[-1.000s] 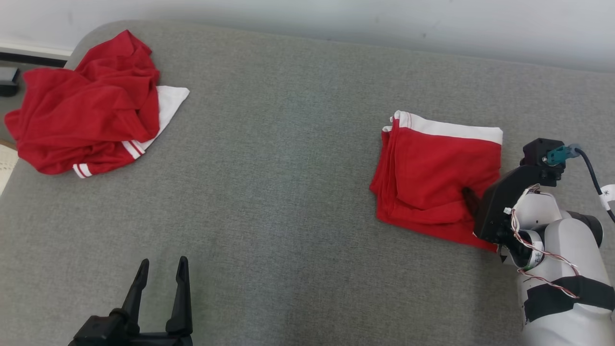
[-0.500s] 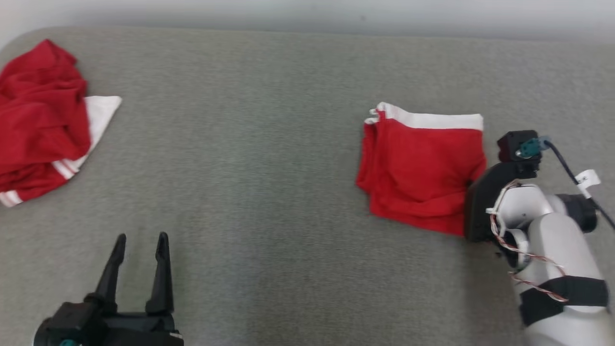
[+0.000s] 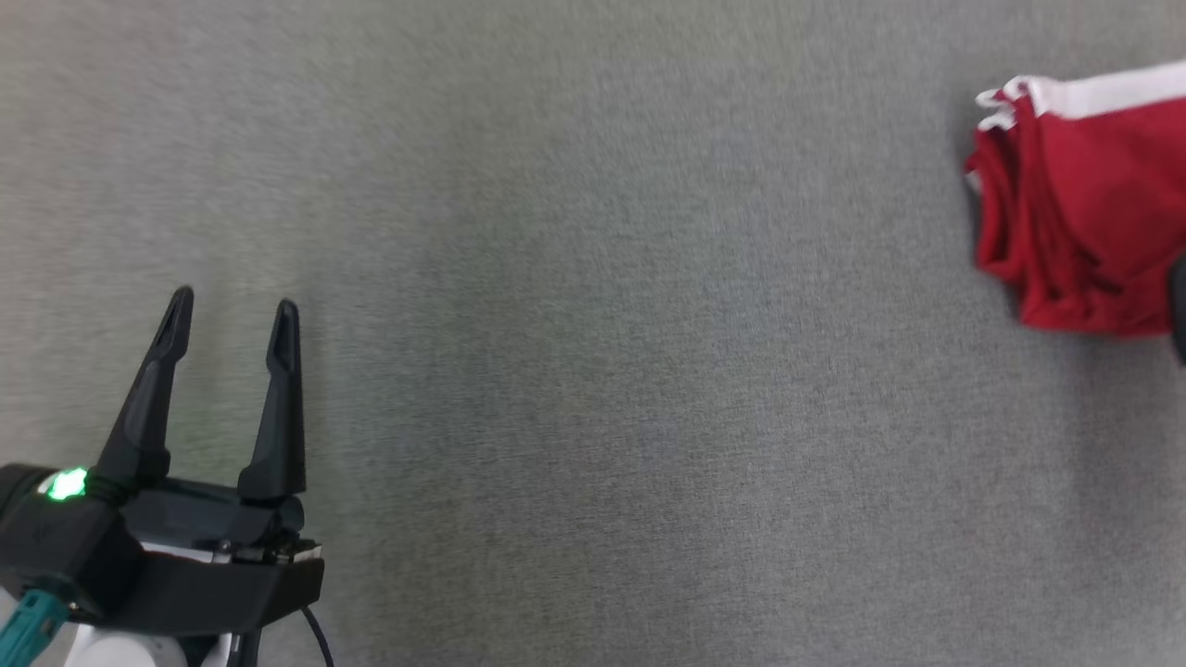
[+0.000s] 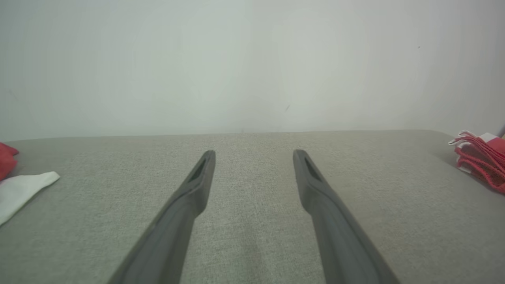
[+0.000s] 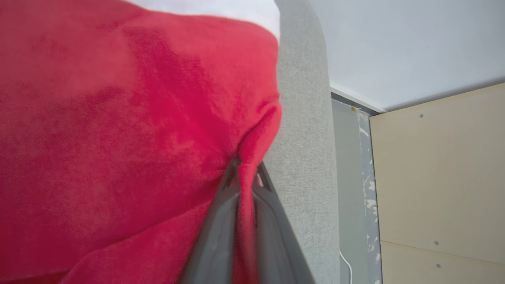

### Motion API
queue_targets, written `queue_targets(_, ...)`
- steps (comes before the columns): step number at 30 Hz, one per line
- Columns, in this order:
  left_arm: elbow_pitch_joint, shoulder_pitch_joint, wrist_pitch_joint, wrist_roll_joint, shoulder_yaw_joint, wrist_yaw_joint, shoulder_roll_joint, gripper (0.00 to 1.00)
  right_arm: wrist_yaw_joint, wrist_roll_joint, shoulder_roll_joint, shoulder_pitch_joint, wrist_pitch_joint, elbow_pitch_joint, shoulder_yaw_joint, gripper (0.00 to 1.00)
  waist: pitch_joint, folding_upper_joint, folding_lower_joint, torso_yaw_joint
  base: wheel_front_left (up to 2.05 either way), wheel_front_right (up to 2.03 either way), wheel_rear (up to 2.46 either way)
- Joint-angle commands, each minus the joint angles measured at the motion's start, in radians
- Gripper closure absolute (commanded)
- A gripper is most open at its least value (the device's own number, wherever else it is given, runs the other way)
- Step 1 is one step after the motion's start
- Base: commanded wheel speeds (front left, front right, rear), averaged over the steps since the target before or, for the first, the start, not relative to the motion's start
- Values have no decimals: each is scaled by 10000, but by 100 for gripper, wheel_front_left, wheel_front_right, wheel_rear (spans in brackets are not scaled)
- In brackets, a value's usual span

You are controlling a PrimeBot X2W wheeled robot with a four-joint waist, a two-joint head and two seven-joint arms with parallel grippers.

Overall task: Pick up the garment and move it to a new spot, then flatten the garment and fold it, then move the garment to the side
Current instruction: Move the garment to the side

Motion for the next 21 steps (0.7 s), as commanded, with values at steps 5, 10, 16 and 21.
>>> queue_targets(5,-659,-375,374,144,-216,-13,171,0,-27,-277,-556,-789,-1299,481,-152,100,1448,-2,-1,-814,0,0,0)
queue_targets(10,-886,-411,572,183,-268,39,235,0,-27,-459,-501,-1066,-1983,910,-674,100,1597,-2,-1,-916,0,0,0)
queue_targets(16,-985,-323,666,220,-278,121,298,0,-27,-691,-153,-995,-2852,923,-949,100,1666,-2,-1,-1031,0,0,0)
queue_targets(21,-877,-464,626,176,-420,99,261,0,-27,-1043,132,-1041,-3519,963,-1162,0,1527,-2,-1,-1022,0,0,0)
